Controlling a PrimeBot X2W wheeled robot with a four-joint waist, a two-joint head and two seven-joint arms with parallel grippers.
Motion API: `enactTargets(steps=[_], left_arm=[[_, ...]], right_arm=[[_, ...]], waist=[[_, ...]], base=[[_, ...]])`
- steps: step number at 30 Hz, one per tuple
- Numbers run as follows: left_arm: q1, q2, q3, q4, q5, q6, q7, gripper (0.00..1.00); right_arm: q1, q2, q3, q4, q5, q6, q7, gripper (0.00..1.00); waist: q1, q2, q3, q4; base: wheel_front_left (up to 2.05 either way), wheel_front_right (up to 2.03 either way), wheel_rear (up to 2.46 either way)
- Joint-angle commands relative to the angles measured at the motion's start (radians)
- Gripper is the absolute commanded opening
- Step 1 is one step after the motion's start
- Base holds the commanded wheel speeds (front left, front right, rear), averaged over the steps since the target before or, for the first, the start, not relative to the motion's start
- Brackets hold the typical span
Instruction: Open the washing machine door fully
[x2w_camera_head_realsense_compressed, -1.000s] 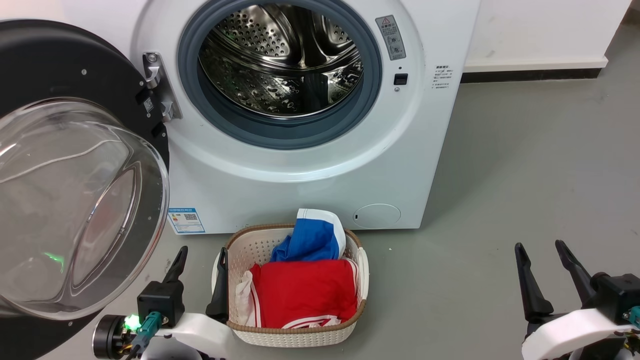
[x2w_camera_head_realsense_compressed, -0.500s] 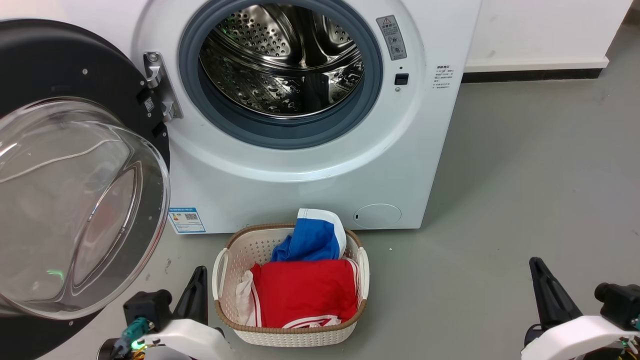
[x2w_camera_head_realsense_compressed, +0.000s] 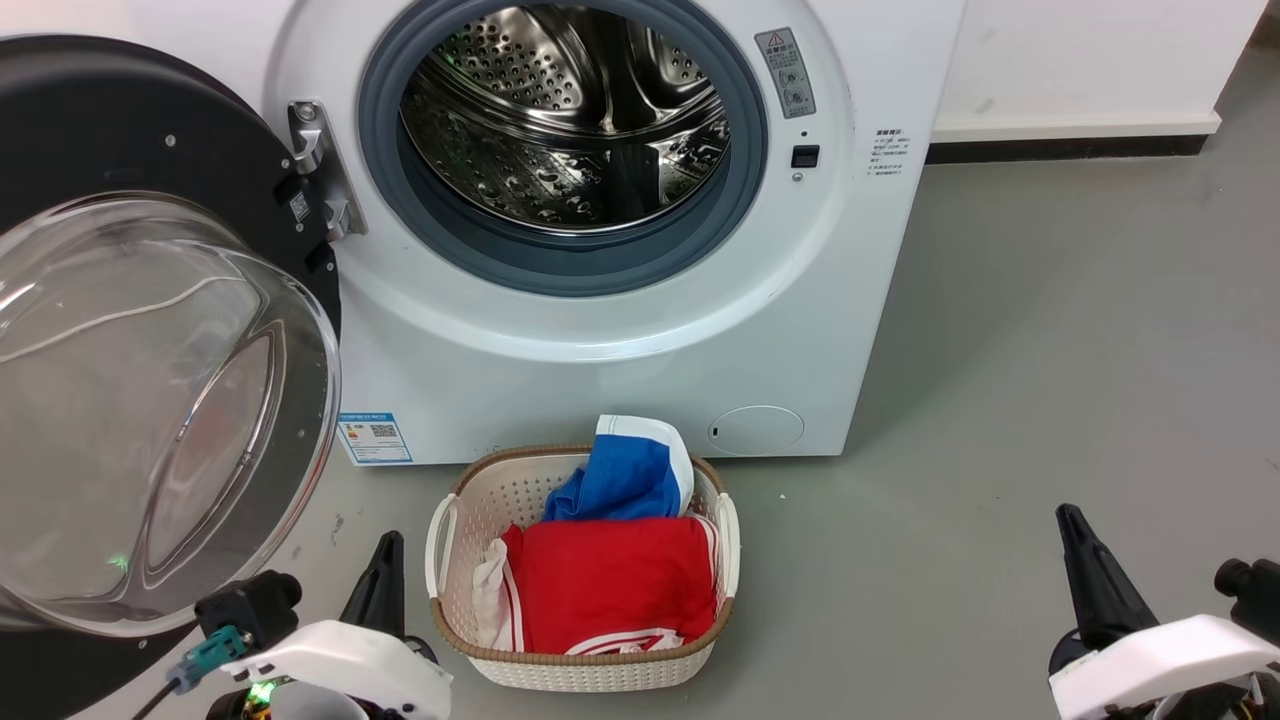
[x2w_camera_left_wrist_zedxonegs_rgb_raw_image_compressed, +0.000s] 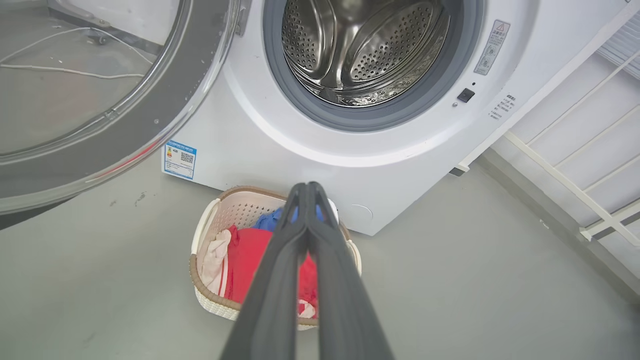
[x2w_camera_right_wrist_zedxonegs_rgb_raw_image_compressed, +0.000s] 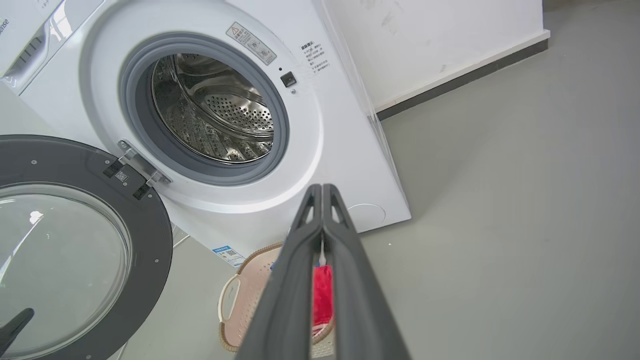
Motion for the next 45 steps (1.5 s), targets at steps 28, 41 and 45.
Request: enactTargets(steps=[28, 41, 45], left_arm=[[-0.054, -0.044, 0.107, 0.008, -0.363, -0.078, 0.073, 0.00], [-0.062, -0.062, 0.145, 0.016, -0.497, -0.107, 0.101, 0.00], [-0.064, -0.068, 0.157, 0.019, -0.535, -0.115, 0.109, 0.00]], right_arm=[[-0.082, 0.010, -0.016, 0.059, 0.404, 0.000, 0.028, 0.00], [-0.101, 0.014, -0.022, 0.087, 0.552, 0.000, 0.041, 0.00], [-0.107, 0.015, -0.023, 0.095, 0.593, 0.000, 0.043, 0.00]], waist=[[-0.0001, 0.0000, 0.006, 0.004], [-0.0001, 0.0000, 0.009, 0.006], [-0.0001, 0.0000, 0.010, 0.007]], base=[[0.00, 0.00, 0.00], [0.00, 0.00, 0.00], [0.00, 0.00, 0.00]])
